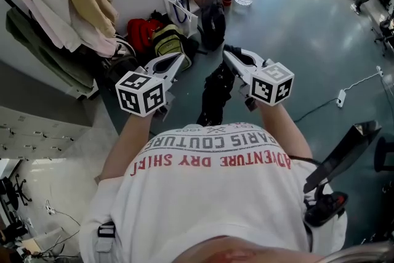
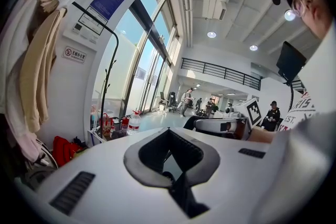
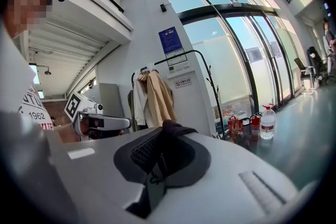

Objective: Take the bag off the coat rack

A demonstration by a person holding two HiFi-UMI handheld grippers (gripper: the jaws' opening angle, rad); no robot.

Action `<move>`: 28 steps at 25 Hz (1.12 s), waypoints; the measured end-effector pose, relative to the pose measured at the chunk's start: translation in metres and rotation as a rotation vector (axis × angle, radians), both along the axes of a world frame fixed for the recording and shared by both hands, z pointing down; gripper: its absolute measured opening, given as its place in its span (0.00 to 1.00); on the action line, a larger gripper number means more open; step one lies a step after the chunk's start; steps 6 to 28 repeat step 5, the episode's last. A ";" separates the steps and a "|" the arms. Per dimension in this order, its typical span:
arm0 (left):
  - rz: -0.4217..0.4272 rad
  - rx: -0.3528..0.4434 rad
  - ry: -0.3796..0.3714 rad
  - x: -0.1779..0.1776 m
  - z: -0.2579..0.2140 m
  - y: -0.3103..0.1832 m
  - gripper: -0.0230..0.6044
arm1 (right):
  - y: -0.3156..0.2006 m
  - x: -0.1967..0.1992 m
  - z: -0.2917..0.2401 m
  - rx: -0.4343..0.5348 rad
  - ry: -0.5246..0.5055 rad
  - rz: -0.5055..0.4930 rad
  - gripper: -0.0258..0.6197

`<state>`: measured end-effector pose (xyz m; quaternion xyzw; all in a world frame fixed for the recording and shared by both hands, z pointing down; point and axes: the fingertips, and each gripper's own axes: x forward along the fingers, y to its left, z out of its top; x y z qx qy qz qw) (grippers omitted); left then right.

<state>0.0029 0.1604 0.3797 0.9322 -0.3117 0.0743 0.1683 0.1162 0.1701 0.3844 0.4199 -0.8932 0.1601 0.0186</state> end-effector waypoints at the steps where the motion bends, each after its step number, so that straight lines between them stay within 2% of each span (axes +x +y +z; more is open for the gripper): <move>1: 0.000 0.001 -0.001 0.000 0.000 0.000 0.04 | -0.001 0.001 -0.001 0.002 -0.001 0.001 0.05; 28: -0.003 0.002 -0.001 -0.001 -0.002 -0.003 0.04 | -0.004 0.002 -0.005 0.008 -0.003 0.002 0.05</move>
